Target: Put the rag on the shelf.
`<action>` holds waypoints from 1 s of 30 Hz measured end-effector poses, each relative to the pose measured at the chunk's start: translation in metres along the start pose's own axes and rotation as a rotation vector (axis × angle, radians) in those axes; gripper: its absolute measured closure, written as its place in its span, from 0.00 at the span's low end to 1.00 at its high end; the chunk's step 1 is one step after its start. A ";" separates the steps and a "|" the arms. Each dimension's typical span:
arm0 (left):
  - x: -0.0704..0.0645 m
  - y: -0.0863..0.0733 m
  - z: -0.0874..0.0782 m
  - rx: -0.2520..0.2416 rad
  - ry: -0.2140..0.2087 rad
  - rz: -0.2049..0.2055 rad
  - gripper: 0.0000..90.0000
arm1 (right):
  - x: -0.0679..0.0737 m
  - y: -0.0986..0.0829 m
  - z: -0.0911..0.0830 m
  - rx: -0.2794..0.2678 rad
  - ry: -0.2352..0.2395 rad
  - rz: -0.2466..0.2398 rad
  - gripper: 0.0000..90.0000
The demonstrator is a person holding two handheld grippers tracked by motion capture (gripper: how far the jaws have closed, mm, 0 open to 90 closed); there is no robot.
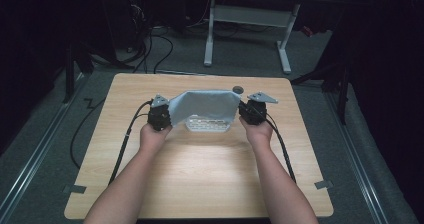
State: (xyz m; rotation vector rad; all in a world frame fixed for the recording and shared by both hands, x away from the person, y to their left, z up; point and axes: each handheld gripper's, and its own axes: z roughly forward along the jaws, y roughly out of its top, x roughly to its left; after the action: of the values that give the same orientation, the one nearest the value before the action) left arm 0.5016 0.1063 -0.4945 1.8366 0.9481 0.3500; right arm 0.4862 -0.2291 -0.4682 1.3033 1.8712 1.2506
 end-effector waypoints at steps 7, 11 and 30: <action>-0.008 0.003 -0.002 -0.018 0.013 0.027 0.94 | -0.005 -0.006 0.002 0.023 -0.020 -0.001 0.99; -0.005 0.004 -0.003 -0.029 0.022 -0.005 0.84 | -0.009 -0.006 -0.001 0.025 -0.031 0.000 0.98; 0.012 0.006 -0.033 -0.060 0.109 -0.019 0.62 | -0.021 -0.003 -0.028 -0.005 -0.061 0.011 0.73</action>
State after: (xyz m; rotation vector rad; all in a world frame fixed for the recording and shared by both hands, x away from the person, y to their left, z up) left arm 0.4919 0.1352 -0.4762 1.7669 1.0182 0.4663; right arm 0.4701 -0.2591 -0.4602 1.3365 1.8194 1.2066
